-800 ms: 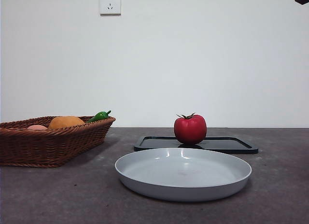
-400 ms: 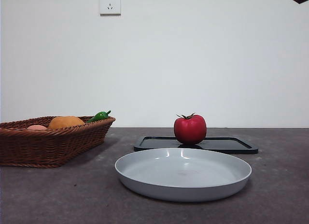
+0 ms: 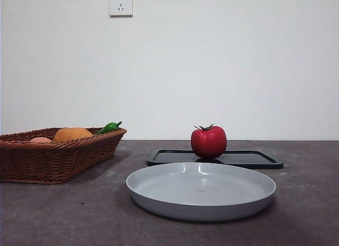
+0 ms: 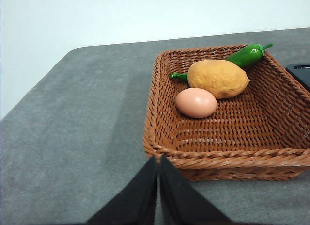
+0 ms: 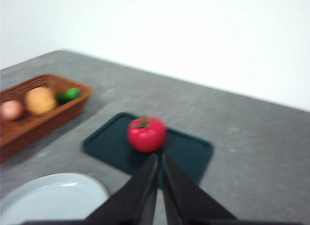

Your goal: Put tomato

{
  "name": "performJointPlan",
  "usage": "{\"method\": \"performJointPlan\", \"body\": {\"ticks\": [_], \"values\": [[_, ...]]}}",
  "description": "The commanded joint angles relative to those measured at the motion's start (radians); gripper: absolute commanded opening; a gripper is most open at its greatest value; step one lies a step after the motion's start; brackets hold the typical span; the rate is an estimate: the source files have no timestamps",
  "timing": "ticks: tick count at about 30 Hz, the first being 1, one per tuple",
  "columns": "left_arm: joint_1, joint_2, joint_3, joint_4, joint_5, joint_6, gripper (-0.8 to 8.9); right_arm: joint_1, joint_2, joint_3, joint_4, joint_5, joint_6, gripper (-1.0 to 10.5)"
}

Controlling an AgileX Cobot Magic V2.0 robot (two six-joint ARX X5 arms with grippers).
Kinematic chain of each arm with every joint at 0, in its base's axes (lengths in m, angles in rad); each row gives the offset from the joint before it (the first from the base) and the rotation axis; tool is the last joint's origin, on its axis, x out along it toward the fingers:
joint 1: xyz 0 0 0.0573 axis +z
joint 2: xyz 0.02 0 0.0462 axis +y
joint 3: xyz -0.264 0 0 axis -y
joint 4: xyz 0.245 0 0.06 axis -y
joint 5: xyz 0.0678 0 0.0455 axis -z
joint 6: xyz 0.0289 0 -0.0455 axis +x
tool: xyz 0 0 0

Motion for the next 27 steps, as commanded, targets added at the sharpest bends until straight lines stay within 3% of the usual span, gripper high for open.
{"method": "performJointPlan", "body": {"ticks": [1,5,11,27], "values": [[0.002,-0.002,-0.020,-0.008,0.000,-0.008,0.07,-0.032,-0.066,-0.134,0.139,0.008,-0.007,0.1],[0.002,-0.001,-0.021,-0.008,0.000,-0.008,0.08,-0.059,-0.171,-0.294,0.247,0.093,-0.006,0.1],[0.002,-0.002,-0.020,-0.008,0.000,-0.008,0.08,-0.076,-0.286,-0.420,0.251,0.206,0.019,0.1],[0.002,-0.001,-0.020,-0.008,0.000,-0.008,0.08,-0.079,-0.412,-0.536,0.177,0.266,0.071,0.1]]}}
